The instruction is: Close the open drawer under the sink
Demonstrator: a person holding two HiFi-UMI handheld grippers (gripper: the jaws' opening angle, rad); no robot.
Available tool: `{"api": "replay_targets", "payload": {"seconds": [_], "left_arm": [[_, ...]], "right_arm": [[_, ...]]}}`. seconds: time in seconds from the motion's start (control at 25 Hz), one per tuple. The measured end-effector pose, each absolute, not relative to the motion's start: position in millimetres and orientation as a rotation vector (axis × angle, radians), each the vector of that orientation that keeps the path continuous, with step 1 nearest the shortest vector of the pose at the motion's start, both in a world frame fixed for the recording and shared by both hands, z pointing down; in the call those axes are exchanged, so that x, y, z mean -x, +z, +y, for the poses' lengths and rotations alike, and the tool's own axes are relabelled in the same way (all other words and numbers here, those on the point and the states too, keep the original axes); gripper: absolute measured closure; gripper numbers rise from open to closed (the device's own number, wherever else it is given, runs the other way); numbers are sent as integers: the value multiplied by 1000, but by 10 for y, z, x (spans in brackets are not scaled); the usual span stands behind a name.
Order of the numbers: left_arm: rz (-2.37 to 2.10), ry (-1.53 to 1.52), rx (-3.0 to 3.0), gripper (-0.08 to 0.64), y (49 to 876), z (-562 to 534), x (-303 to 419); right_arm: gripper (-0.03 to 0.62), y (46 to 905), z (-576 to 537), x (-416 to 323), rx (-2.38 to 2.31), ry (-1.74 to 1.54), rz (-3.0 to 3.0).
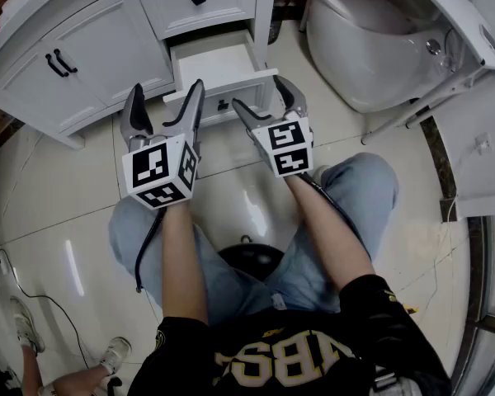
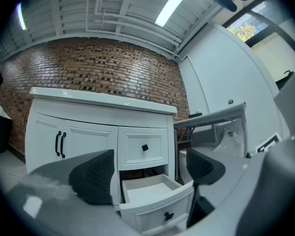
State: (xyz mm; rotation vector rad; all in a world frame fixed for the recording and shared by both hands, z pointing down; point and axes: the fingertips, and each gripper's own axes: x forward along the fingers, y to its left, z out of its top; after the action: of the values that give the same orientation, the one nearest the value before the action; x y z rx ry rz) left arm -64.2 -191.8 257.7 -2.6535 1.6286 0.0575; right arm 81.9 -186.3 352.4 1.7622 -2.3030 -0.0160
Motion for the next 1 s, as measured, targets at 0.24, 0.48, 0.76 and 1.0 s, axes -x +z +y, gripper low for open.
{"api": "replay_targets", "payload": {"seconds": [0.24, 0.48, 0.76, 1.0], "left_arm": [[1673, 23, 2642, 91, 2646, -2171, 738], [1714, 43, 2657, 94, 2720, -2390, 725], [1739, 6, 2677, 97, 2888, -2583, 674], [1758, -20, 2658, 107, 2963, -2704, 650]], "right_arm": [[204, 4266, -2145, -827, -1736, 377, -2315], [244, 4805, -2364, -663, -1694, 723, -2360], [307, 5063, -2500, -420, -1692, 1307, -2498], [419, 5120, -2657, -382, -1743, 1915, -2606]]}}
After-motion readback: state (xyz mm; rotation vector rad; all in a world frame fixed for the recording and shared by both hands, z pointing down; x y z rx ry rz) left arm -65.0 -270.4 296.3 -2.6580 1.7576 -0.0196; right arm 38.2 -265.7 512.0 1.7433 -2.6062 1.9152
